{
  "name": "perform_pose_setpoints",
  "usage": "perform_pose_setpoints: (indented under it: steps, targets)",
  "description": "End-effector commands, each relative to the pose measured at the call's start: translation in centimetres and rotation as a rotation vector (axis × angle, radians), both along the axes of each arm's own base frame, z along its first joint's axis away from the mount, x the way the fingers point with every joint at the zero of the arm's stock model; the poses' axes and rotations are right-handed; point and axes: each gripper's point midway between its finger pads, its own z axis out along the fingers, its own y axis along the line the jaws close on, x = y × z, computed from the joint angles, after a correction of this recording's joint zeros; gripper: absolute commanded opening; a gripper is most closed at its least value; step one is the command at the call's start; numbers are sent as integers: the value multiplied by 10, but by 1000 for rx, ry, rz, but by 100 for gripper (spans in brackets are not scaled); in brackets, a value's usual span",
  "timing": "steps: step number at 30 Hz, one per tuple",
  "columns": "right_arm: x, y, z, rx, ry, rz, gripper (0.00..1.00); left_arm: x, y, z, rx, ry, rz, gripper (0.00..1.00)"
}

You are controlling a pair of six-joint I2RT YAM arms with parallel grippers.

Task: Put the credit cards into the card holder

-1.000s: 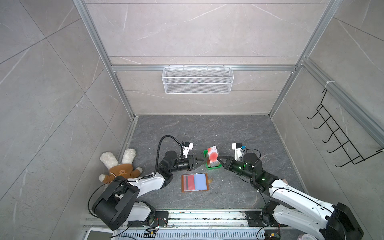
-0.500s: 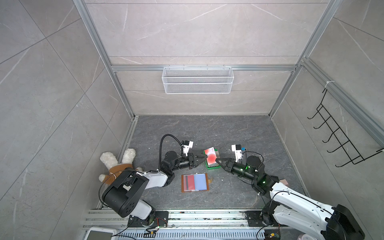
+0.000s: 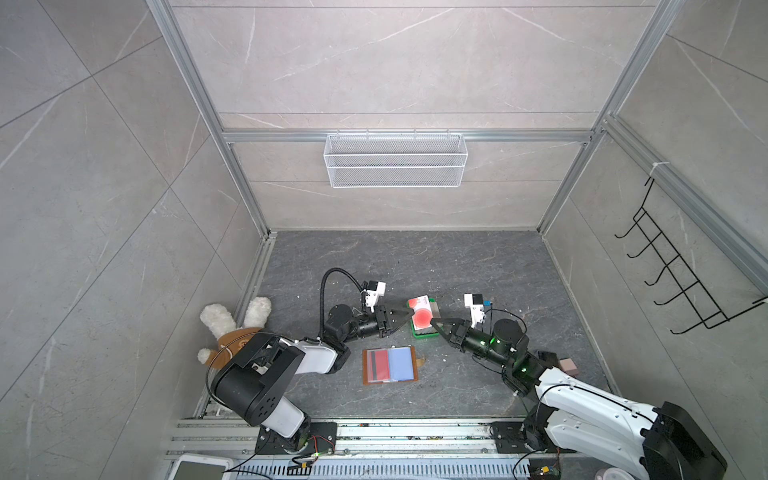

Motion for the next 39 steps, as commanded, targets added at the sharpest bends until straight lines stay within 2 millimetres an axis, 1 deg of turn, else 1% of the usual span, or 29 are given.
perform_pose_setpoints:
  steps: [1,6,9,12,19,25,32,33,34,35,39]
  targets:
    - [3,1,1,30,1,-29,0,-7,-2,21,-52,-93,-6,23]
    - [2,7,-2,30,5,-38,0,-6,-5,21,-52,-97,3,17]
    - [2,3,-7,27,18,-74,0,-4,-4,19,-47,-96,13,14]
    - [3,1,-10,22,23,-96,0,-4,-4,16,-43,-91,17,14]
    - [1,2,-14,15,32,-94,0,-2,-4,16,-40,-93,26,16]
    - [0,3,-14,16,31,-97,0,-2,-3,15,-38,-90,31,15]
    - [-2,5,-16,-11,26,-85,0,1,-3,7,-7,-75,44,2]
    - [-3,5,-15,-14,22,-84,0,2,-4,3,8,-68,45,1]
    - [-3,5,-15,-20,17,-85,2,2,-3,-2,24,-62,49,0]
    - [-3,4,-16,-31,16,-87,5,3,-3,-7,46,-56,56,0]
    - [-4,0,-16,-87,0,-96,23,2,1,-18,99,-44,68,0]
